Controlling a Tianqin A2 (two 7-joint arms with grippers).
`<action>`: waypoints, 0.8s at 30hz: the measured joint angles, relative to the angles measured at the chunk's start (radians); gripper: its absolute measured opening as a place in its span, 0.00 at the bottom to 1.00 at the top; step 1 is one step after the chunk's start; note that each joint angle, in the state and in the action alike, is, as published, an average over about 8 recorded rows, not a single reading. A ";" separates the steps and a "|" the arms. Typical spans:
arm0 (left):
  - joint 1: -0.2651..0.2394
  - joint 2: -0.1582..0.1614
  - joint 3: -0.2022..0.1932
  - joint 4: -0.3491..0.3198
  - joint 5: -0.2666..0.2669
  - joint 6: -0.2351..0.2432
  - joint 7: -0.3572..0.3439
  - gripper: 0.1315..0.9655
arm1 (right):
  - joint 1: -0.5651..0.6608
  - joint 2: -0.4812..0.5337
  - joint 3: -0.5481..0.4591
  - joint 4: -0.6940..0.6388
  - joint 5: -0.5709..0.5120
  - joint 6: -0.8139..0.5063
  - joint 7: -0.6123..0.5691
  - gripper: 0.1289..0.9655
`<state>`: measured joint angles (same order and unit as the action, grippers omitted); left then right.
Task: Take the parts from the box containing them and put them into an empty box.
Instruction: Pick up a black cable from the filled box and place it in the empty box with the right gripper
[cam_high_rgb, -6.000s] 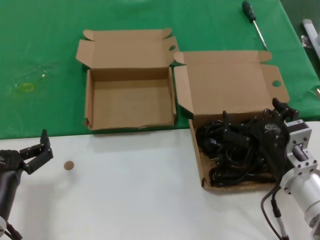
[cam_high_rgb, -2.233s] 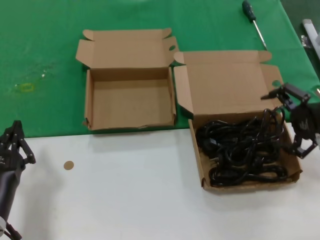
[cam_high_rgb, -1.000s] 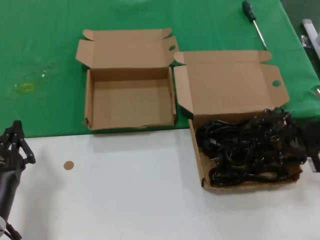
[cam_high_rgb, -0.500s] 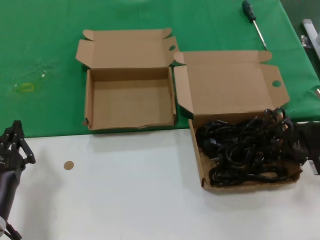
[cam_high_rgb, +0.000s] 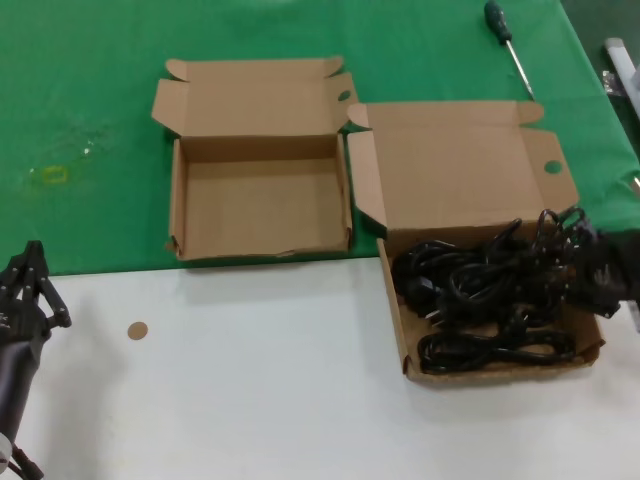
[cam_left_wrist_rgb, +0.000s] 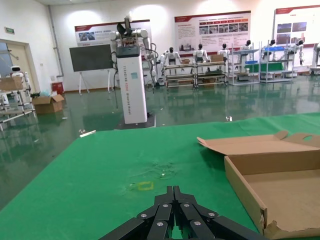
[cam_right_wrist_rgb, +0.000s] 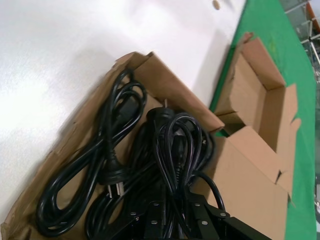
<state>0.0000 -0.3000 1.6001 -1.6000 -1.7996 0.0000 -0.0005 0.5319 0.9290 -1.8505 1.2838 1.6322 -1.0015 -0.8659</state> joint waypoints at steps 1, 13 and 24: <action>0.000 0.000 0.000 0.000 0.000 0.000 0.000 0.02 | 0.003 0.004 0.001 0.005 0.002 -0.004 0.014 0.09; 0.000 0.000 0.000 0.000 0.000 0.000 0.000 0.02 | 0.098 0.012 0.001 0.060 0.003 -0.040 0.210 0.09; 0.000 0.000 0.000 0.000 0.000 0.000 0.000 0.02 | 0.229 -0.144 -0.065 0.051 -0.054 0.011 0.298 0.09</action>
<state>0.0000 -0.3000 1.6001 -1.6000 -1.7996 0.0000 -0.0004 0.7608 0.7846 -1.9157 1.3352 1.5778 -0.9902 -0.5675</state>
